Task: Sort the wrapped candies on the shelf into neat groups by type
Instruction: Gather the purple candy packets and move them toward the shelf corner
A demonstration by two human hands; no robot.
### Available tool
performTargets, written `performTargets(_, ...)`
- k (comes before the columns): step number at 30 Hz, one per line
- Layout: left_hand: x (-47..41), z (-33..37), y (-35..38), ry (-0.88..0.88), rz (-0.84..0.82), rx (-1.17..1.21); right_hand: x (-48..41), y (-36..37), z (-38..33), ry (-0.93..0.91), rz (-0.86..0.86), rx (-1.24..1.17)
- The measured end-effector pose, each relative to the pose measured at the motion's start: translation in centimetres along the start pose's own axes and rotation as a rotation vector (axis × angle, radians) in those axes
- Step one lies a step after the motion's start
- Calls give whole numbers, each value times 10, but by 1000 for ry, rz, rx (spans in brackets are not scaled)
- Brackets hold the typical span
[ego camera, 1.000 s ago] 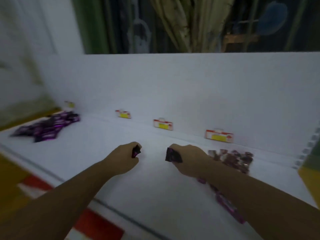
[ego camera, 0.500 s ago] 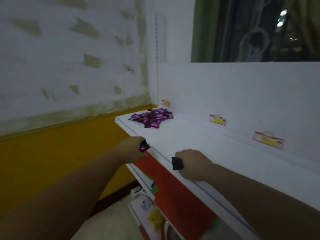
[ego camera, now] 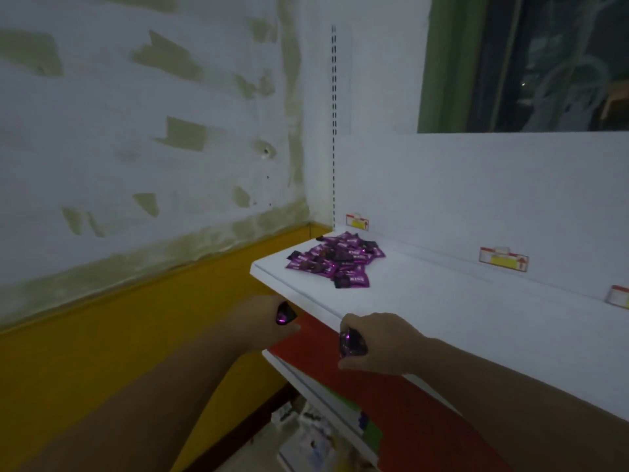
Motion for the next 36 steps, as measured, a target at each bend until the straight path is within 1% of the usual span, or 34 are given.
performTargets(5, -57, -36, 9, 41, -34, 104, -63, 17, 29, 54, 73, -19)
performTargets(9, -103, -60, 10, 16, -104, 171, -126, 22, 62, 152, 172, -194)
performTargets(11, -125, -69, 7, 25, -100, 198, -150, 25, 78, 191, 207, -244)
performTargets(15, -171, -79, 6, 107, -74, 189, -181, 28, 106, 269, 267, -217)
performTargets(18, -211, -79, 13, 175, -135, 195, -195, 28, 136, 398, 286, -221)
performTargets(21, -256, -77, 26, 255, -263, 184, -211, 29, 176, 540, 228, -180)
performTargets(22, -271, -77, 31, 287, -301, 184, -215, 28, 189, 584, 226, -209)
performTargets(24, -298, -75, 39, 336, -365, 228, -221, 23, 214, 696, 326, -391)
performTargets(25, -311, -74, 43, 361, -394, 270, -223, 22, 225, 757, 374, -429)
performTargets(28, -342, -65, 53, 469, -454, 342, -233, 22, 250, 880, 348, -350)
performTargets(32, -378, -51, 62, 621, -445, 381, -249, 23, 261, 958, 343, -202)
performTargets(34, -392, -44, 68, 672, -450, 413, -256, 29, 265, 958, 290, -225)
performTargets(36, -400, -38, 74, 734, -451, 420, -258, 35, 270, 968, 232, -336)
Point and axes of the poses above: each hand's wrist, its own x-axis away from the middle knuckle, its own y-axis out of the palm, z = x × y, the point moved 6 cm from there along -x, towards the middle knuckle, and after that the axes turned 5 degrees about x, right-handed, at the moved point
